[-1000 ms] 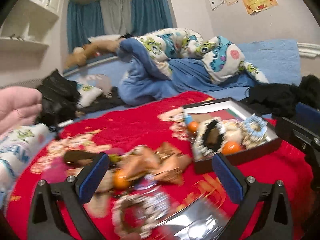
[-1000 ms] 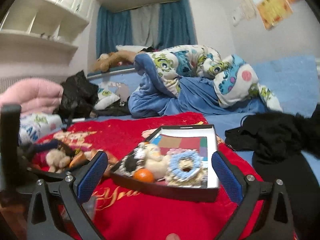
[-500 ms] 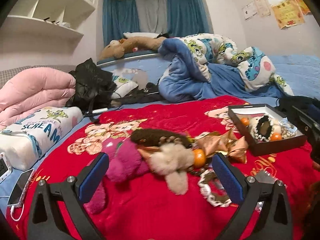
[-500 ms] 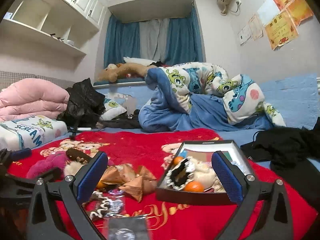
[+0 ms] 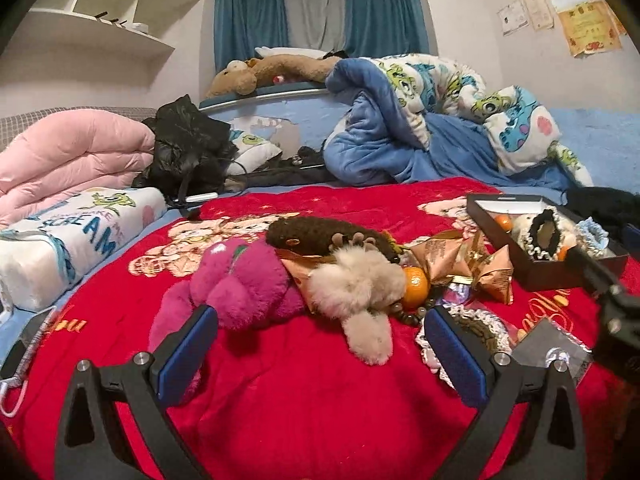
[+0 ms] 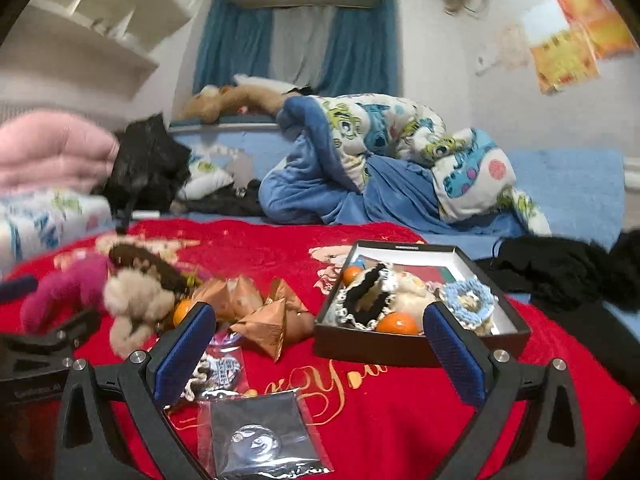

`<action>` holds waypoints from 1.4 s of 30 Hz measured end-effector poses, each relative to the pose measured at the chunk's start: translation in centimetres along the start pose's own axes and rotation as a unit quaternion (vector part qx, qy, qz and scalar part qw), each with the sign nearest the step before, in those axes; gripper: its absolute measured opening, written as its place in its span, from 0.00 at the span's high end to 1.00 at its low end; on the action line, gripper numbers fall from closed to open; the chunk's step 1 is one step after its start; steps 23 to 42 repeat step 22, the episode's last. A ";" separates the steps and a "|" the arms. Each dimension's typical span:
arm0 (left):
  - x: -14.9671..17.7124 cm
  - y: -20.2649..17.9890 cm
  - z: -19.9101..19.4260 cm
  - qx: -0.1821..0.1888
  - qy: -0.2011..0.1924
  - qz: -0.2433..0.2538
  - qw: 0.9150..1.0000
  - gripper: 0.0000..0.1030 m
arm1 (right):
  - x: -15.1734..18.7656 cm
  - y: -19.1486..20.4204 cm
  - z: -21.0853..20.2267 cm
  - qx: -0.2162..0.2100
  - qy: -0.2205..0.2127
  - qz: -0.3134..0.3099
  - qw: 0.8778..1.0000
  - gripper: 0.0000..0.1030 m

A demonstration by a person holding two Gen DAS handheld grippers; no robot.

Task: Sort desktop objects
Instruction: 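Withdraw both tools from the box back toward the pile of items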

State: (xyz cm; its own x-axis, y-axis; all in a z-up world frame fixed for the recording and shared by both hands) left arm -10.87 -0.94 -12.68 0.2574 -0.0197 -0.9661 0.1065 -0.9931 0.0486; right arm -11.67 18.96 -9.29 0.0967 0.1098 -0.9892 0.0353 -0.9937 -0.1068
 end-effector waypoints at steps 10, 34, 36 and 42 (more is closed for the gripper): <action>0.2 0.4 0.2 0.027 0.003 -0.025 0.999 0.00 | 0.1 0.8 0.2 -0.007 0.002 -0.017 1.000 0.00; 0.4 0.6 0.2 0.032 0.002 -0.031 0.999 0.00 | 0.0 -0.4 0.1 -0.012 -0.002 0.019 1.000 0.00; 0.4 0.6 0.2 0.032 0.002 -0.031 0.999 0.00 | 0.0 -0.4 0.1 -0.012 -0.002 0.019 1.000 0.00; 0.4 0.6 0.2 0.032 0.002 -0.031 0.999 0.00 | 0.0 -0.4 0.1 -0.012 -0.002 0.019 1.000 0.00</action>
Point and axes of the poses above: each gripper's, at about its wrist camera, not at the fingertips, and z roughly the way its jaws point, y to its left, x to its underside, the point moved 6 cm from there along z, roughly the way its jaws point, and after that the axes turned 6 degrees about -y, right-handed, at the moved point
